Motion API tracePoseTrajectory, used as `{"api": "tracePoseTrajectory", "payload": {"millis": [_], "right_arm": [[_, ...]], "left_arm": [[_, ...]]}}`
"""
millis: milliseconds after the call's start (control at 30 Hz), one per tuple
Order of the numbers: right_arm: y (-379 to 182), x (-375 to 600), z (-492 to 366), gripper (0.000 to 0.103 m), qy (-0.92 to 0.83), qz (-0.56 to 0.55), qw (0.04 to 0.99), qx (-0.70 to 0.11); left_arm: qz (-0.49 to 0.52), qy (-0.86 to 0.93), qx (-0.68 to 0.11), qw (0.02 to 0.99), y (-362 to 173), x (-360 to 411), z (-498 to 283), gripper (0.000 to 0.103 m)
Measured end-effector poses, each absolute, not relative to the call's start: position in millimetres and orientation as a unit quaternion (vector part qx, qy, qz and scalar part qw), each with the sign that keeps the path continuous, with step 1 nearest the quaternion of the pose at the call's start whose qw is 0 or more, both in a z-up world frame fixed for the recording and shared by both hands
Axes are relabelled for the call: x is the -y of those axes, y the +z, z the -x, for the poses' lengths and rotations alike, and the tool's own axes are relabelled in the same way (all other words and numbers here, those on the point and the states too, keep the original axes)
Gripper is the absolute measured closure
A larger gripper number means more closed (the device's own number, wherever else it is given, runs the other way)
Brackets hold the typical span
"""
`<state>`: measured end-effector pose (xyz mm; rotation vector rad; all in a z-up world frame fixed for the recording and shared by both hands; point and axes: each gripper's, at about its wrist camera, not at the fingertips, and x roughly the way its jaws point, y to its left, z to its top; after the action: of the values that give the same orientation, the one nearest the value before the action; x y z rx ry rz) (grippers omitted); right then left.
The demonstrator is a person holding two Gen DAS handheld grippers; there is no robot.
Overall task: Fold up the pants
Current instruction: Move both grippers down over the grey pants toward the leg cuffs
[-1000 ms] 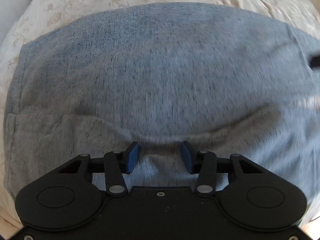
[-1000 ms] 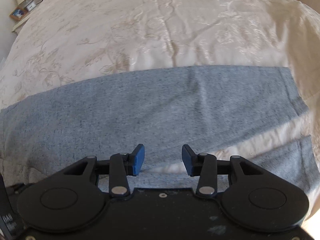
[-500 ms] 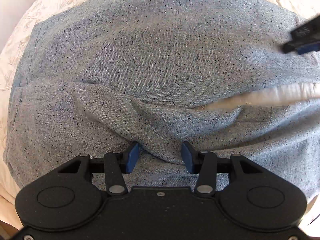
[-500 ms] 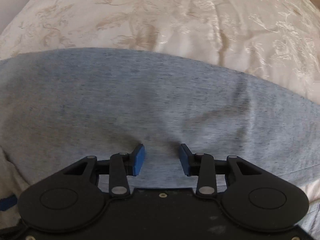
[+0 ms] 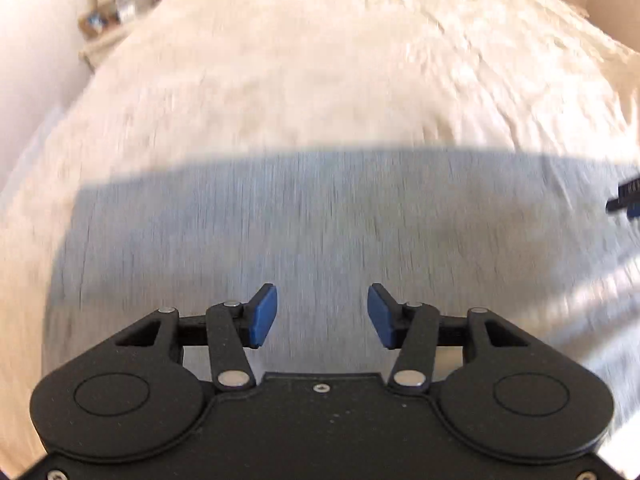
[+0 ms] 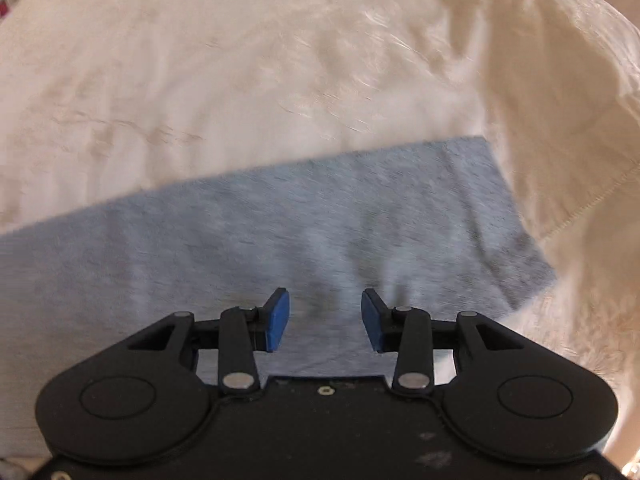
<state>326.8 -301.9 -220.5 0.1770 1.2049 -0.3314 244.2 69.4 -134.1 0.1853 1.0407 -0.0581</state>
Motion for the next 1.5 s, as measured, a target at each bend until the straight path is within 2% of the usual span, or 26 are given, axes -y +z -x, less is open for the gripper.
{"api": "tracePoseTrajectory", "payload": {"millis": [200, 333, 467, 600, 700, 900, 1033, 1100, 1200, 1400, 1500], "right_arm": [[-227.3, 241.9, -352.3, 0.063, -0.08, -0.065, 0.819, -0.564], [-247.0, 248.1, -355.2, 0.066, -0.109, -0.067, 0.808, -0.575], [-238.7, 272.1, -348.1, 0.062, -0.171, -0.044, 0.799, -0.575], [-202.5, 272.2, -314.3, 0.062, -0.172, -0.051, 0.813, -0.553], [-178.4, 226.9, -279.7, 0.062, -0.138, -0.069, 0.827, -0.541], [-165.5, 111.0, -212.3, 0.062, -0.012, -0.107, 0.822, -0.56], [-179.4, 44.3, -192.4, 0.062, 0.069, -0.084, 0.81, -0.576], [-196.3, 30.2, -190.9, 0.066, 0.082, -0.062, 0.802, -0.589], [-225.3, 49.6, -186.4, 0.07, 0.047, -0.062, 0.785, -0.615], [-232.5, 117.5, -144.2, 0.069, -0.038, -0.048, 0.767, -0.639], [-234.4, 153.2, -119.1, 0.069, -0.07, -0.077, 0.753, -0.65]], "left_arm": [[-0.097, 0.012, -0.53, 0.842, -187.9, -85.4, -318.0, 0.046], [-0.126, 0.063, -0.559, 0.817, -230.8, -109.0, -331.9, 0.042], [-0.095, 0.059, -0.554, 0.825, -205.6, -128.1, -330.7, 0.046], [-0.088, 0.022, -0.517, 0.851, -165.9, -134.3, -288.1, 0.046], [-0.088, -0.012, -0.515, 0.853, -150.7, -137.7, -244.2, 0.046], [-0.09, -0.069, -0.543, 0.832, -169.7, -136.9, -185.9, 0.046], [-0.085, -0.075, -0.569, 0.814, -192.4, -142.7, -177.5, 0.046], [-0.083, -0.078, -0.577, 0.808, -201.7, -139.7, -176.1, 0.047], [-0.088, -0.084, -0.602, 0.789, -218.3, -133.2, -166.9, 0.047], [-0.105, -0.071, -0.597, 0.792, -220.1, -117.2, -148.2, 0.047], [-0.114, -0.065, -0.6, 0.789, -222.7, -109.4, -141.5, 0.047]]}}
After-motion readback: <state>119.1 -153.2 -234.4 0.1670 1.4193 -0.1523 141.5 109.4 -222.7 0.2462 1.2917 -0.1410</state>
